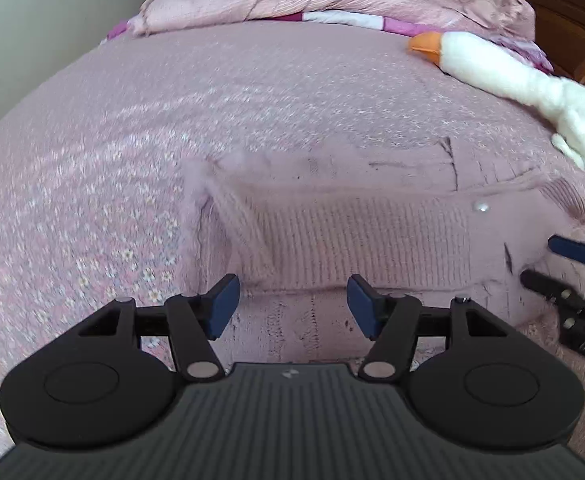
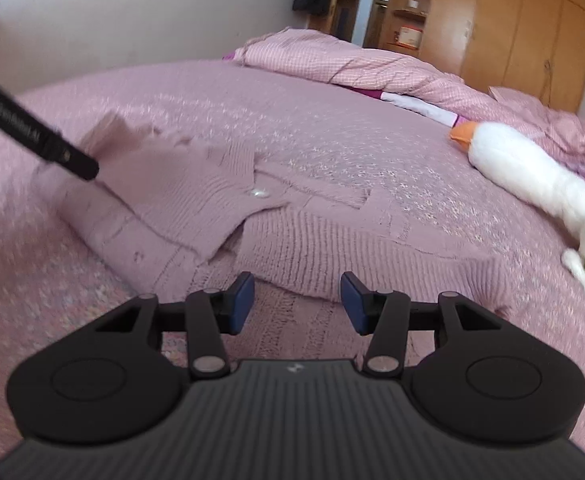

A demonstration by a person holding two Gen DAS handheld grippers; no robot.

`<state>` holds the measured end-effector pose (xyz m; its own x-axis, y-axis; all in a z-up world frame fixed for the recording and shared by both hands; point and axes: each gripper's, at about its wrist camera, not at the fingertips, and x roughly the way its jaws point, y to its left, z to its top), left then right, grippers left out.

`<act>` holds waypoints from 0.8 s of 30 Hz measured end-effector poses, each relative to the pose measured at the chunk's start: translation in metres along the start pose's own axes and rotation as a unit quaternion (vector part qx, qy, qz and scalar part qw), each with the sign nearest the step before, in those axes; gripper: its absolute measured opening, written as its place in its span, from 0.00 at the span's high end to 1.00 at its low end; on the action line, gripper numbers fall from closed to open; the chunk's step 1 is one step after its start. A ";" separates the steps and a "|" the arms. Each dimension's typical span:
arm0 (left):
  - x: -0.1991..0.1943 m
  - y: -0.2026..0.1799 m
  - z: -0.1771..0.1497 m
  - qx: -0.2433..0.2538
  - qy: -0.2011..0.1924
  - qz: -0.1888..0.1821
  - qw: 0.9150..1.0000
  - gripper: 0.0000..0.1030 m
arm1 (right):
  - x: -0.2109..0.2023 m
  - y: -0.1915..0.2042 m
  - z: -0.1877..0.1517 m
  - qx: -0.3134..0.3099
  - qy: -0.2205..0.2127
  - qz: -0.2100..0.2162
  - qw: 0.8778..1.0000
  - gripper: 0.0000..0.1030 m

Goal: Fold small clothes

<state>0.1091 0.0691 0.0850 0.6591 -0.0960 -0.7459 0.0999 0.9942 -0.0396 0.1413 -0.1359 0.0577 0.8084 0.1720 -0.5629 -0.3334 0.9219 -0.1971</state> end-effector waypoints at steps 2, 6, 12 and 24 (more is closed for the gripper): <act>0.006 0.005 -0.002 -0.019 -0.002 0.001 1.000 0.35 | 0.005 0.004 0.000 -0.018 0.000 -0.007 1.000 0.51; 0.018 0.015 -0.002 -0.051 -0.010 -0.007 0.999 0.49 | 0.011 0.005 0.003 -0.023 -0.005 -0.009 1.000 0.56; 0.018 0.028 0.007 -0.093 -0.021 -0.044 0.995 0.89 | 0.018 0.002 0.009 -0.021 -0.013 -0.019 0.999 0.88; 0.026 0.036 0.061 -0.109 -0.088 -0.026 0.990 0.89 | 0.044 -0.012 0.051 -0.023 -0.050 -0.046 0.997 0.89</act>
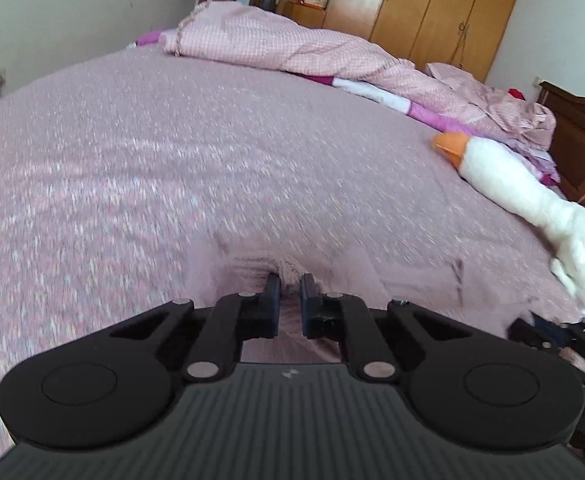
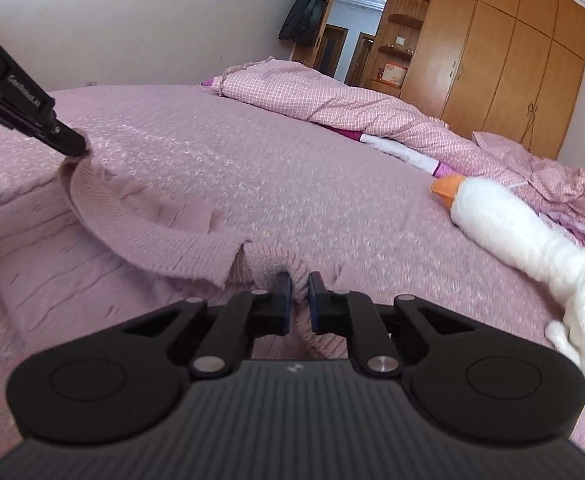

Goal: Fold small clothes

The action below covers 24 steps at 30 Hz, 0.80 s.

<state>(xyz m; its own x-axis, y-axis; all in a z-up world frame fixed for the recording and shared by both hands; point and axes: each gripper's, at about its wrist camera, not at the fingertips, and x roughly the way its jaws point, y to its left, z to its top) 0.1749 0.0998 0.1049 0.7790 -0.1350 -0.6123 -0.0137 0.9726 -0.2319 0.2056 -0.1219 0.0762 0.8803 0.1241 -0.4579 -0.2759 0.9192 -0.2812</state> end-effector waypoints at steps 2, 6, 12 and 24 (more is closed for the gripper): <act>0.012 0.001 0.007 0.004 -0.004 0.010 1.000 0.89 | 0.014 -0.003 0.005 -0.001 0.005 -0.002 1.000 0.89; 0.042 0.008 0.014 -0.002 0.007 0.027 1.000 0.89 | 0.042 -0.006 0.008 0.011 0.028 -0.004 1.000 0.88; 0.076 0.019 0.016 0.002 0.035 0.063 0.997 0.77 | 0.076 -0.016 0.007 0.026 0.070 -0.018 0.997 0.87; 0.030 0.012 0.002 0.038 0.003 0.049 0.998 0.49 | 0.000 -0.086 -0.013 0.092 0.042 -0.027 0.994 0.76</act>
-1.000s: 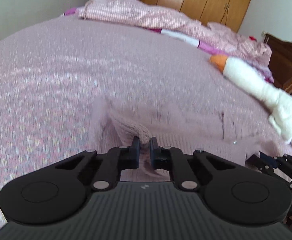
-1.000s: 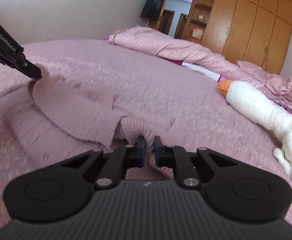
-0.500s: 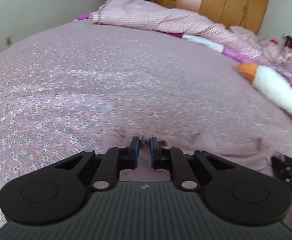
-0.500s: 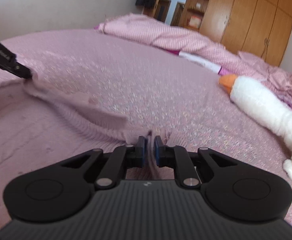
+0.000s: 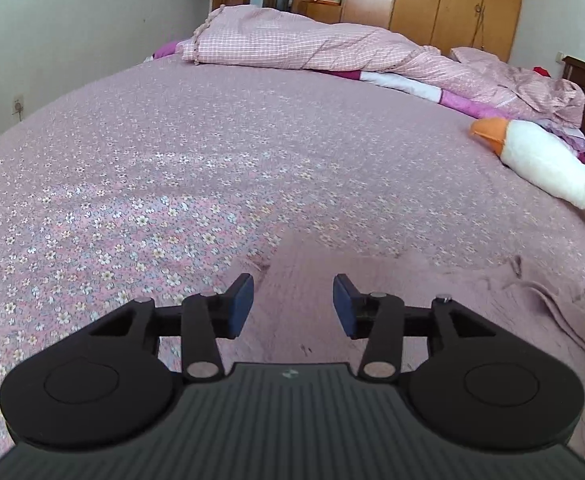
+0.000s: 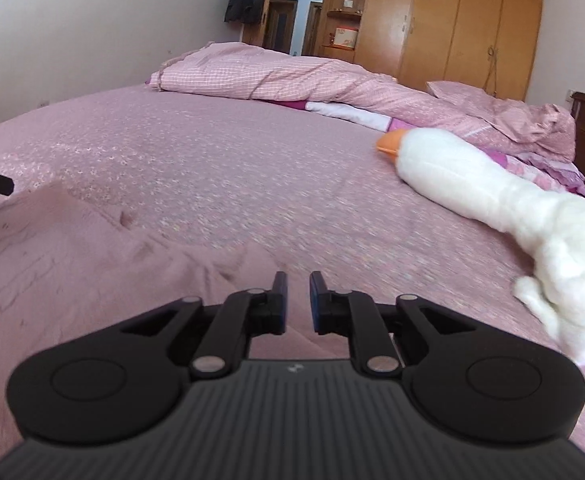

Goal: Fold small clothes

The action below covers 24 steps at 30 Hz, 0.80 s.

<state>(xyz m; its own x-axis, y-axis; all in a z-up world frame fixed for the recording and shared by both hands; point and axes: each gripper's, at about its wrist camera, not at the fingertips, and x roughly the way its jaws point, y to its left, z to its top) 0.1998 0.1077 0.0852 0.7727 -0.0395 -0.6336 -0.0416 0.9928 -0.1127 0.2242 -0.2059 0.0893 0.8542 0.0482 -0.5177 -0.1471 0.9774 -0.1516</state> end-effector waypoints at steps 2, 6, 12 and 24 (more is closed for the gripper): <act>-0.005 -0.004 -0.005 0.002 0.003 -0.004 1.000 0.49 | -0.011 -0.016 -0.006 0.018 0.009 0.010 1.000 0.61; -0.004 -0.012 -0.018 0.009 0.015 -0.003 1.000 0.49 | -0.028 -0.030 -0.017 0.021 0.023 0.061 0.998 0.60; 0.001 -0.014 -0.032 0.010 0.033 0.012 0.999 0.49 | -0.023 -0.017 -0.033 -0.017 0.090 0.140 0.986 0.61; 0.006 -0.018 -0.037 0.032 0.037 0.026 0.998 0.49 | 0.030 -0.037 -0.020 0.129 0.033 0.076 0.988 0.68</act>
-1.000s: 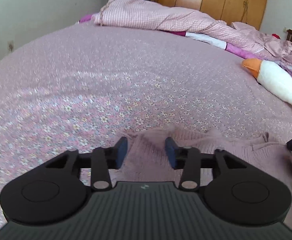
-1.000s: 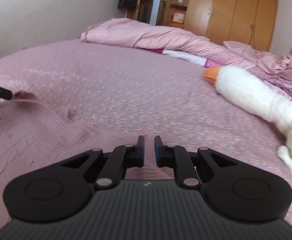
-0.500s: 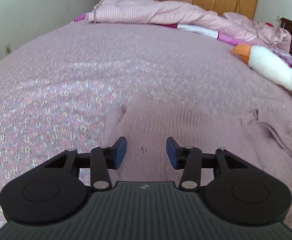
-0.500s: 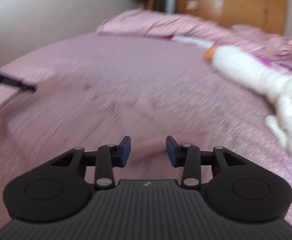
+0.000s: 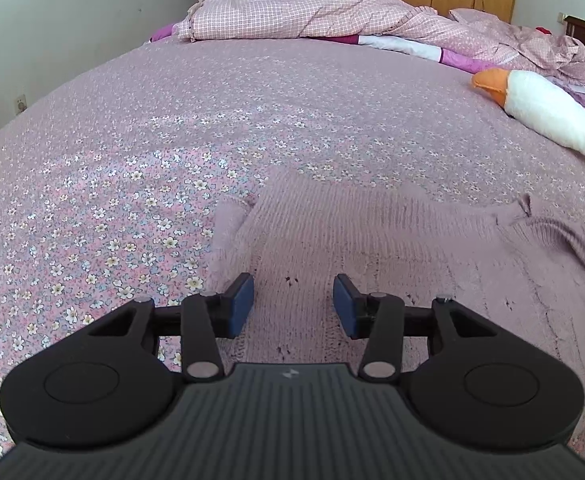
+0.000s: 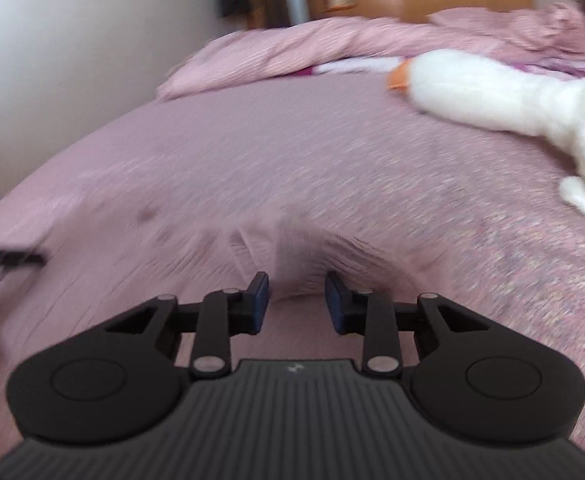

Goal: Fold small clothes
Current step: 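Open both grippers and smooth the folded cardigan flat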

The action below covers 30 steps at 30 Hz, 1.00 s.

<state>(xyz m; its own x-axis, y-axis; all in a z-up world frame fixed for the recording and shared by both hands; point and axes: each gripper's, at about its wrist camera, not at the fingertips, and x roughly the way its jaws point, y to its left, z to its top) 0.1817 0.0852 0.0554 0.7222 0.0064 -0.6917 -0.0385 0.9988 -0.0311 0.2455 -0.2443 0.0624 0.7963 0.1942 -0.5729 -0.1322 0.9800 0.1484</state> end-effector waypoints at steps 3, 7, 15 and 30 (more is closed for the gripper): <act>0.002 0.000 0.000 -0.001 -0.001 0.001 1.000 0.49 | 0.014 -0.009 0.010 0.005 -0.009 -0.052 0.999 0.68; 0.002 -0.002 0.000 0.005 -0.003 0.004 1.000 0.49 | 0.029 -0.021 0.015 -0.003 -0.002 -0.118 0.993 0.68; 0.003 -0.001 0.000 0.005 -0.002 0.007 1.000 0.49 | 0.012 -0.034 0.002 0.027 0.001 -0.130 0.991 0.67; -0.030 -0.014 0.006 0.015 0.037 0.023 0.999 0.33 | -0.061 -0.041 -0.023 0.116 -0.025 -0.078 0.990 0.50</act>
<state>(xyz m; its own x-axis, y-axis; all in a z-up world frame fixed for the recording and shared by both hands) 0.1644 0.0713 0.0809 0.6671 0.0504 -0.7432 -0.0499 0.9985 0.0230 0.1888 -0.2953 0.0724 0.8255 0.0330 -0.5635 0.1296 0.9605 0.2461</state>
